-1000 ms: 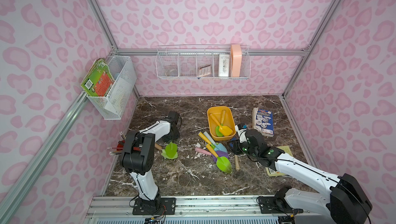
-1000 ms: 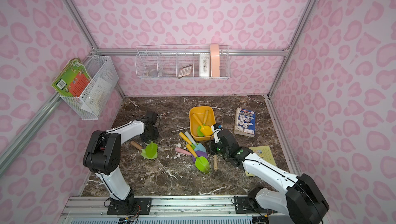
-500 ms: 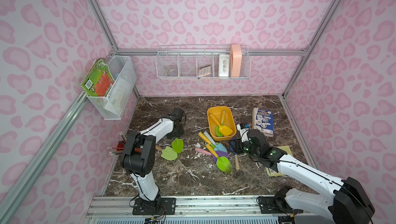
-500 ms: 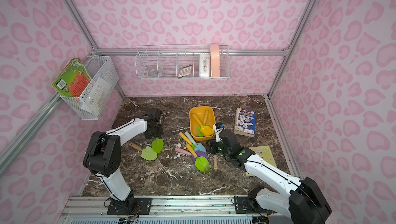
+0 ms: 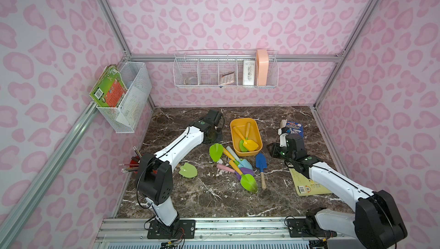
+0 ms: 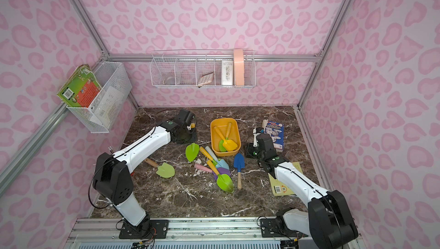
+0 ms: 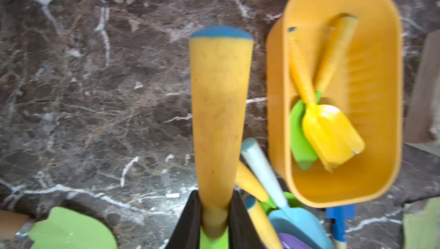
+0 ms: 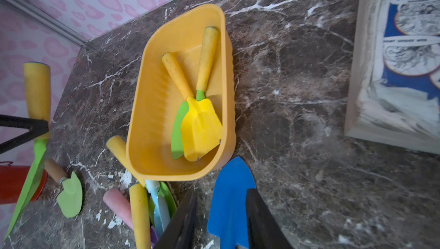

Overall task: Put the shovel into the storage box
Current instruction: Adjust the storage box at the center of the board.

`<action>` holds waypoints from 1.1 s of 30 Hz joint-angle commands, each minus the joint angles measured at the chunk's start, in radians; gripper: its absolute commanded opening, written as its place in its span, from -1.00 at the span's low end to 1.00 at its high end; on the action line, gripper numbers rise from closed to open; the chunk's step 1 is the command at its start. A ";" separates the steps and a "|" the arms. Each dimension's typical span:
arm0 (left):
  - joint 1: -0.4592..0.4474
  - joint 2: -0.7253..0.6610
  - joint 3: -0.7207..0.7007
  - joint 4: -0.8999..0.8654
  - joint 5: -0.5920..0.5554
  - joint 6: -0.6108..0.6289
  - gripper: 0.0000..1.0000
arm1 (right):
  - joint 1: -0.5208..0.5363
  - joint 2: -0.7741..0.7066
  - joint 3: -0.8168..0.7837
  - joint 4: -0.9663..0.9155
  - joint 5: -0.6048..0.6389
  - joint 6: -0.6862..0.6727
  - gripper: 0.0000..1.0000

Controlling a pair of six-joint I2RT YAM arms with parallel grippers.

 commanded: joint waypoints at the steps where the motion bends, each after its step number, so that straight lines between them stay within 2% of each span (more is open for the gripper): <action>1: -0.031 0.043 0.078 -0.020 0.033 -0.041 -0.90 | -0.002 0.046 0.010 0.042 -0.014 0.008 -0.25; 12: -0.105 0.260 0.357 -0.018 0.049 -0.062 -0.90 | -0.030 0.273 0.103 0.143 0.019 -0.005 -0.28; 17: -0.123 0.344 0.436 -0.004 0.031 -0.041 -0.90 | -0.025 0.344 0.135 0.160 -0.015 0.001 -0.29; 24: -0.139 0.443 0.513 -0.012 -0.038 -0.001 -0.89 | 0.017 0.341 0.133 0.161 -0.029 0.007 -0.30; 33: -0.140 0.535 0.585 -0.016 -0.130 0.042 -0.88 | 0.021 0.274 0.070 0.161 -0.024 0.024 -0.30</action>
